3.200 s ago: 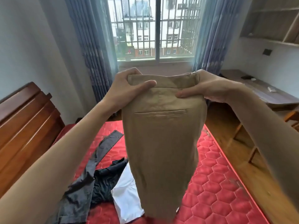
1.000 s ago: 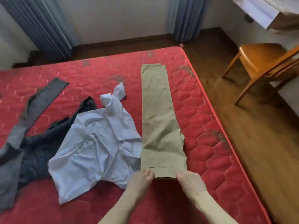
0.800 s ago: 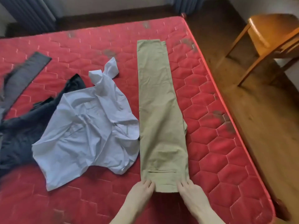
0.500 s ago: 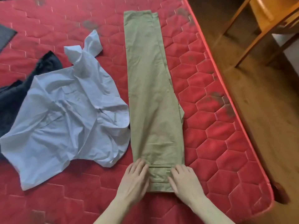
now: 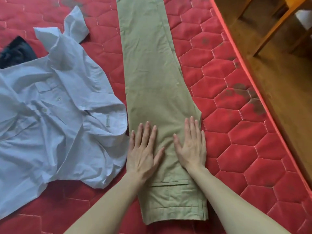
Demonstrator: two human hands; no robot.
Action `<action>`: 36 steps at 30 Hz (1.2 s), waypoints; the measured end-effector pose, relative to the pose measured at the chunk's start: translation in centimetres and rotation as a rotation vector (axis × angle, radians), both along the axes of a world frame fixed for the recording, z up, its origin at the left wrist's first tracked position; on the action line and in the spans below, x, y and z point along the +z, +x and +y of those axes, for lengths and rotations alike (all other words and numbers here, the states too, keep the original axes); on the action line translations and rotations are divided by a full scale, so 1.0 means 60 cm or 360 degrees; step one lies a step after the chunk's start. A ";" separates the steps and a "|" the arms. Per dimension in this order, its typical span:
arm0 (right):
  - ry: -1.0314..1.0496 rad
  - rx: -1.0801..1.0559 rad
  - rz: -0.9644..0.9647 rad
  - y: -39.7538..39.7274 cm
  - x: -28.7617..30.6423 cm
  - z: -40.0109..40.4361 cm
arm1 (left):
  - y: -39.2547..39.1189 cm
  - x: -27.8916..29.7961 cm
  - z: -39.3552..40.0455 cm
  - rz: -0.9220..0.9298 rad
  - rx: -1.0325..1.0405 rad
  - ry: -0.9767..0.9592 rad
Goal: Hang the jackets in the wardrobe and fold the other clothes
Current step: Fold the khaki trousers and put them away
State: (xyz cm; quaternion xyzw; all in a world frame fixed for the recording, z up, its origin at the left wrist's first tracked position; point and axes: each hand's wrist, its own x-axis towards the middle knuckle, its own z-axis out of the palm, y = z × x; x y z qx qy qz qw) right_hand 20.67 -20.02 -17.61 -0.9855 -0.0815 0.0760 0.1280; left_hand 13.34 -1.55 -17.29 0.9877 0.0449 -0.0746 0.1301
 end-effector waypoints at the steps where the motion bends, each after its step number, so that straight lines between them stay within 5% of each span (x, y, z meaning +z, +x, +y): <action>1: 0.0005 -0.0065 -0.0004 -0.004 -0.002 -0.006 | -0.006 -0.004 0.008 -0.0003 -0.0076 0.0024; 6: -0.0088 0.0196 -0.0091 -0.011 -0.002 -0.040 | -0.036 -0.011 0.030 -0.0084 -0.0292 0.0035; 14: -0.0156 0.1359 -0.0190 -0.035 0.001 -0.185 | -0.133 0.002 0.086 -0.0064 -0.0930 -0.0128; 22: -0.0269 0.1920 -0.0106 -0.027 0.030 -0.276 | -0.154 0.012 0.116 -0.0079 -0.1102 -0.0044; 28: -0.0231 0.1999 -0.0238 -0.055 0.028 -0.228 | -0.137 0.010 0.103 -0.0230 -0.1231 -0.0030; 36: 0.0197 0.1652 -0.0082 -0.062 0.084 -0.175 | -0.134 0.016 0.101 0.0058 -0.1171 -0.0138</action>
